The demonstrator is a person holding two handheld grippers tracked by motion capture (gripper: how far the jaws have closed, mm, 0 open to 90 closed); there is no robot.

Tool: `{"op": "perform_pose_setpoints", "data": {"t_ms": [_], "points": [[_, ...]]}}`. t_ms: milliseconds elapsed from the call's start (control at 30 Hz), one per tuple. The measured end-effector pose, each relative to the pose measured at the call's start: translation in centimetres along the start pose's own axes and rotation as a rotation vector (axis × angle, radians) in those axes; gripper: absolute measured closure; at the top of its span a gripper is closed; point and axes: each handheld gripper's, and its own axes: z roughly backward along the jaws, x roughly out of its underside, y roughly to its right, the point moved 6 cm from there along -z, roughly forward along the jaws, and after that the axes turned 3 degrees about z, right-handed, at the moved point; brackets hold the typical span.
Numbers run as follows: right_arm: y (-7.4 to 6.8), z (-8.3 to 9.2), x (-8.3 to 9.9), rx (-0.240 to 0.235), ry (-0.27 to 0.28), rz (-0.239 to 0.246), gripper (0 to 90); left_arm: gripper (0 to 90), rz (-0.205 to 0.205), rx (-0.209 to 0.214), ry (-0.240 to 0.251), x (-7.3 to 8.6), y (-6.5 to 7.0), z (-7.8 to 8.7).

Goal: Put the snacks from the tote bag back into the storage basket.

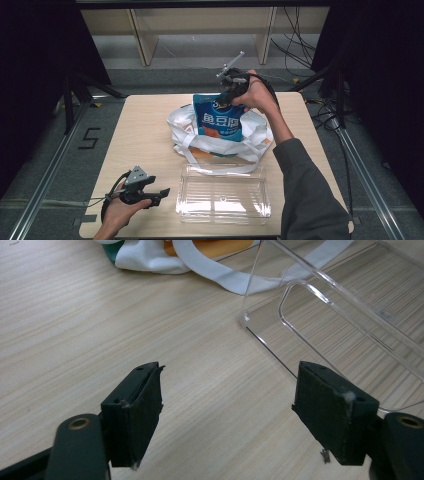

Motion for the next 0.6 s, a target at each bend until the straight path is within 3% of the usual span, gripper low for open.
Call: {"op": "perform_pose_setpoints", "data": {"t_ms": [67,100,200,233,300,333,367,400,433,533,567,600], "points": [[0.04,-0.15,-0.09,0.004,-0.003,0.024,75.9,26.7,0.008,0.002,0.012,0.04,0.09,-0.04],[-0.17,-0.12,-0.05,0.005,-0.013,0.007,78.1,26.7,0.004,0.007,0.017,-0.02,0.1,-0.01],[-0.14,-0.18,0.0,0.001,-0.012,0.053,84.6,26.7,-0.005,-0.011,0.004,0.02,-0.14,0.05],[-0.17,-0.22,0.07,-0.007,-0.017,0.061,86.2,26.7,-0.003,-0.01,0.021,0.02,-0.1,-0.05],[-0.28,-0.17,0.19,-0.008,-0.032,0.043,88.8,26.8,-0.018,0.006,0.001,0.12,-0.14,0.13],[-0.09,-0.23,0.11,-0.008,-0.027,0.078,89.2,27.1,0.004,0.001,0.018,-0.01,-0.03,-0.03],[-0.14,-0.26,0.09,-0.005,-0.026,0.081,89.5,27.3,-0.014,0.0,-0.002,0.05,-0.12,0.1],[-0.16,-0.26,0.08,-0.006,-0.027,0.089,89.6,27.3,-0.006,-0.005,0.019,0.04,-0.07,-0.08],[-0.22,-0.24,0.07,-0.007,-0.027,0.089,90.0,27.4,0.01,-0.004,0.0,0.18,-0.03,-0.02],[-0.31,-0.14,-0.01,-0.007,-0.03,0.095,90.0,27.5,0.006,0.001,0.011,0.15,-0.02,-0.03],[-0.26,-0.15,-0.06,-0.006,-0.031,0.102,90.0,27.6,-0.015,-0.003,0.009,0.1,-0.18,-0.02],[-0.21,-0.18,-0.09,-0.004,-0.03,0.108,90.0,27.6,-0.005,0.008,0.005,0.11,-0.14,-0.08]]}}
